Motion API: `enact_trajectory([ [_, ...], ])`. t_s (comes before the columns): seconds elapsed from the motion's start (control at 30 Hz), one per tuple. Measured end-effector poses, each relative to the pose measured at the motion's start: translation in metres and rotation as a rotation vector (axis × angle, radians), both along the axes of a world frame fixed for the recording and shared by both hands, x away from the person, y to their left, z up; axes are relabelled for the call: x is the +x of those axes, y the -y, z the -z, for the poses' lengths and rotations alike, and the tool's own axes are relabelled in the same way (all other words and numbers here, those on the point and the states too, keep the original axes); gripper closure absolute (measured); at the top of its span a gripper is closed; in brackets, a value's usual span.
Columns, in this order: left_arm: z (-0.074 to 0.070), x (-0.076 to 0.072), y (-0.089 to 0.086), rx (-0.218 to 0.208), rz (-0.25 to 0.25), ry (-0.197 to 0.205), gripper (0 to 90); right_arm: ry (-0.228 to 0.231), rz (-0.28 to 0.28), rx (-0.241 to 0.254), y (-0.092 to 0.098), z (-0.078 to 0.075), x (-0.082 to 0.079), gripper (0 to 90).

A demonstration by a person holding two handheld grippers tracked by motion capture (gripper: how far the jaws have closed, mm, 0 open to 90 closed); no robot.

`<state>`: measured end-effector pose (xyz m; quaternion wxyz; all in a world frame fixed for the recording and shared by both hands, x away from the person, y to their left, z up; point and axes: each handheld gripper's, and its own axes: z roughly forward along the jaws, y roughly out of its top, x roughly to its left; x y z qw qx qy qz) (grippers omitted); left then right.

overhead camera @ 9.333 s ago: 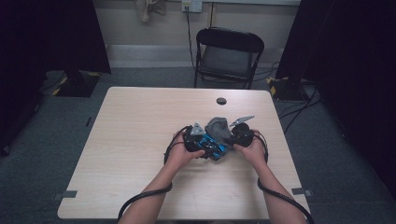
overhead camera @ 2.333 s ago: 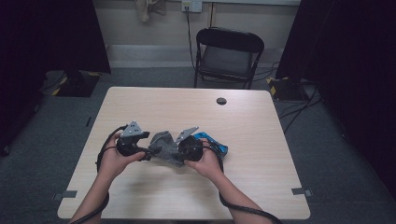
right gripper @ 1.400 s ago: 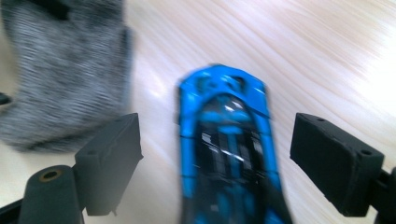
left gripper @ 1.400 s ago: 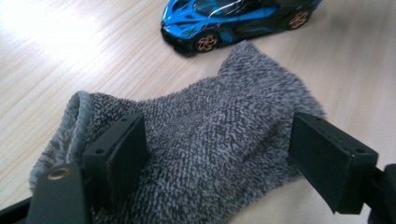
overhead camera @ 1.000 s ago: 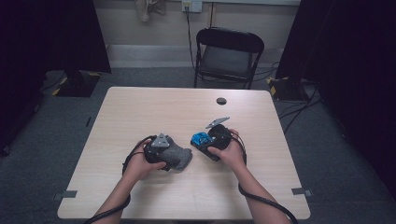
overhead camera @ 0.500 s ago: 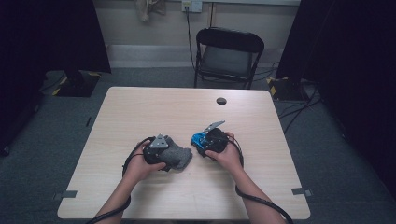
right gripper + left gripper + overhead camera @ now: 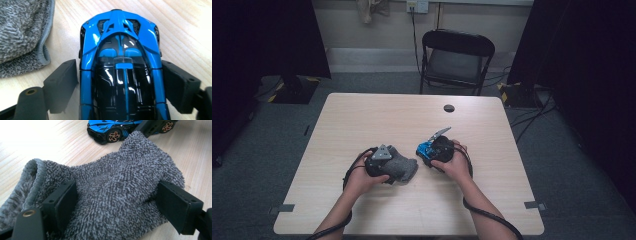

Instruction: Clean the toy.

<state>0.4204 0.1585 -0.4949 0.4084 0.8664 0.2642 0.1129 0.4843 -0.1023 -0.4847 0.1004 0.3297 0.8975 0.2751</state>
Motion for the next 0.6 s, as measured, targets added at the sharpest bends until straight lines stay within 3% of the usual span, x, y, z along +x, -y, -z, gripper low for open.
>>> enact_trajectory([
  [0.07,0.0,0.0,0.0002,-0.001,-0.002,0.0,18.0,0.008,0.01,0.011,0.0023,0.0,-0.0002,25.0],
  [0.6,-0.0002,0.001,0.0005,0.0,-0.001,-0.003,18.1,0.023,0.025,0.031,0.0052,0.0008,-0.0044,25.8],
])
